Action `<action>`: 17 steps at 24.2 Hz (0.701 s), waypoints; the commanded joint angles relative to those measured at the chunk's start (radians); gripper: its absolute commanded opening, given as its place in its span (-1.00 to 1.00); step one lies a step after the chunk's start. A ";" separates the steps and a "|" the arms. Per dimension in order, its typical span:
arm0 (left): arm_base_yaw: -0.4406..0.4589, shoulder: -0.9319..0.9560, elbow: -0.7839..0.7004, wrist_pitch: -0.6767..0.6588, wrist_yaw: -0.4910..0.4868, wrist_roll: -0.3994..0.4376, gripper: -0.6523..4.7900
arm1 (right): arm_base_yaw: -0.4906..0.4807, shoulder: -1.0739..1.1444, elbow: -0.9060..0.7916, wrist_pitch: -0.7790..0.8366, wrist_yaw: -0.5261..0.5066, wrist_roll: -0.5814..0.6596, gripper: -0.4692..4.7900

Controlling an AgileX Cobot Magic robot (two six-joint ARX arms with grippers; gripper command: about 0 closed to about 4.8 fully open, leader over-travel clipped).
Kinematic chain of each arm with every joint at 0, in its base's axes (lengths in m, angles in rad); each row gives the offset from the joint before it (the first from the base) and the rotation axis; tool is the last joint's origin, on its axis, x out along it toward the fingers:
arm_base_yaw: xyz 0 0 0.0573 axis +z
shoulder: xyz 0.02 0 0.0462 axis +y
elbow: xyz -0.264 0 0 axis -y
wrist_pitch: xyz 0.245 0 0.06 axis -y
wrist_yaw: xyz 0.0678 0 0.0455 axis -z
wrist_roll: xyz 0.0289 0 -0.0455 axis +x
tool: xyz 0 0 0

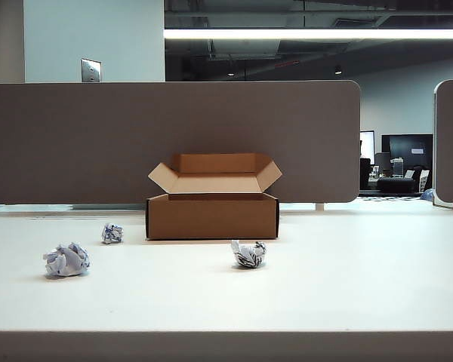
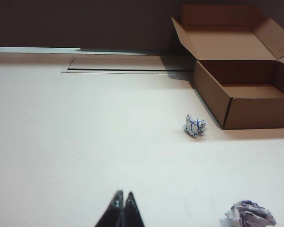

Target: Pick up all the paper balls on the table and put them in the paper box.

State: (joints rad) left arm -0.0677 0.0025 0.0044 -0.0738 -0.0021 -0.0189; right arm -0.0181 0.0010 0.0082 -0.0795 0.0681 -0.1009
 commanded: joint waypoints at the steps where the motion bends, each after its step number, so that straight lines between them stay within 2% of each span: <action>1: -0.002 0.000 0.002 0.010 0.005 0.000 -0.78 | -0.001 -0.002 0.003 0.029 -0.004 0.003 -0.84; 11: -0.002 0.000 0.008 0.010 0.006 -0.002 -0.76 | -0.001 -0.002 0.003 0.041 -0.004 0.007 -0.84; 17: -0.002 0.001 0.146 -0.004 0.006 -0.042 -0.77 | 0.000 -0.002 0.055 0.190 -0.010 0.277 -0.84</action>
State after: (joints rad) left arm -0.0677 0.0036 0.0940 -0.0994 -0.0010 -0.0517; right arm -0.0181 0.0013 0.0269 0.0036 0.0662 0.0864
